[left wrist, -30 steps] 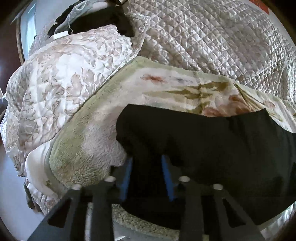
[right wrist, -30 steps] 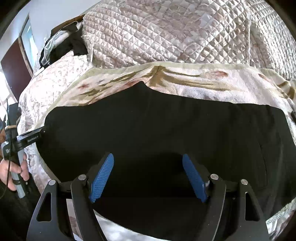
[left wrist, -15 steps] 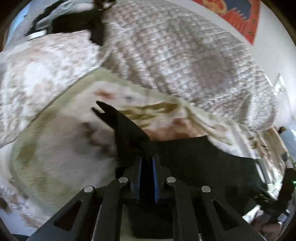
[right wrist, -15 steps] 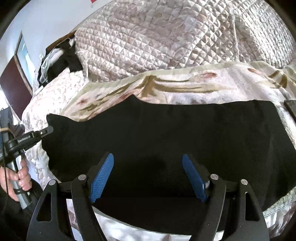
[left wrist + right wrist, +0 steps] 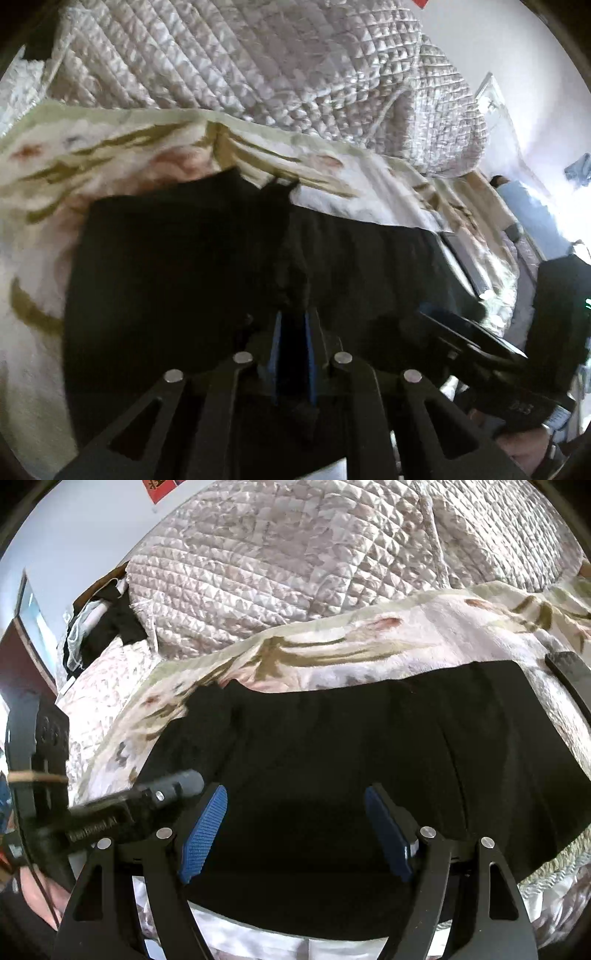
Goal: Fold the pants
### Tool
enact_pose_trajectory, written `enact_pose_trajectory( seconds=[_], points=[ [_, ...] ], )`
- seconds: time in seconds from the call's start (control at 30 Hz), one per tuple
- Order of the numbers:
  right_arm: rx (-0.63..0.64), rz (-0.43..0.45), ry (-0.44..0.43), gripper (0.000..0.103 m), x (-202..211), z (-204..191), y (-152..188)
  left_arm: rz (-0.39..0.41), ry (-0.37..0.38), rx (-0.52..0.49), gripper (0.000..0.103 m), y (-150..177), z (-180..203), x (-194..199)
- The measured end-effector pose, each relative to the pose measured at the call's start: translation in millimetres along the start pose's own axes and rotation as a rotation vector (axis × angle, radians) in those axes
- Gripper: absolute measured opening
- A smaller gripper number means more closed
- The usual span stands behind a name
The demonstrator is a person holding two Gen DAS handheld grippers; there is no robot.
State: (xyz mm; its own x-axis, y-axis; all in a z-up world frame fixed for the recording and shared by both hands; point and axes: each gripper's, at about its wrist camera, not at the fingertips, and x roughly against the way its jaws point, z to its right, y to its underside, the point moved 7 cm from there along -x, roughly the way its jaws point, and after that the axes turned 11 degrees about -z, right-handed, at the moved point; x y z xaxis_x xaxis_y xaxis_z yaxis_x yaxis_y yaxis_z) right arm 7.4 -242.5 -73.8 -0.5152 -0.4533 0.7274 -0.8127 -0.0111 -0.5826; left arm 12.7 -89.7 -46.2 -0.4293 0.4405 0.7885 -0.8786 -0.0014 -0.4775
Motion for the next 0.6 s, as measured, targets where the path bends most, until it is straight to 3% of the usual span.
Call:
enact_pose_trajectory(
  seconds=[0.1,0.2,0.27,0.4,0.6],
  points=[
    [-0.01,0.005,-0.001,0.077,-0.3,1.8,-1.0,0.023,0.059,-0.045,0.033,0.2,13.4,18.0],
    [0.005,0.006,-0.012,0.077,-0.8,-3.1,-0.9,0.082,0.041,-0.075,0.041,-6.8,11.8,38.2],
    [0.028,-0.005,-0.031,0.077,-3.3,-8.9,0.7,0.104,-0.01,-0.046,0.042,-13.4,-6.2,48.2],
    [0.06,-0.057,-0.088,0.061,-15.2,-23.5,3.4,0.115,-0.182,-0.004,0.043,-22.3,-53.0,56.0],
    [0.067,-0.125,-0.143,0.058,-40.6,-42.0,-6.5,0.122,-0.247,0.089,0.043,-18.4,-107.1,58.4]
  ],
)
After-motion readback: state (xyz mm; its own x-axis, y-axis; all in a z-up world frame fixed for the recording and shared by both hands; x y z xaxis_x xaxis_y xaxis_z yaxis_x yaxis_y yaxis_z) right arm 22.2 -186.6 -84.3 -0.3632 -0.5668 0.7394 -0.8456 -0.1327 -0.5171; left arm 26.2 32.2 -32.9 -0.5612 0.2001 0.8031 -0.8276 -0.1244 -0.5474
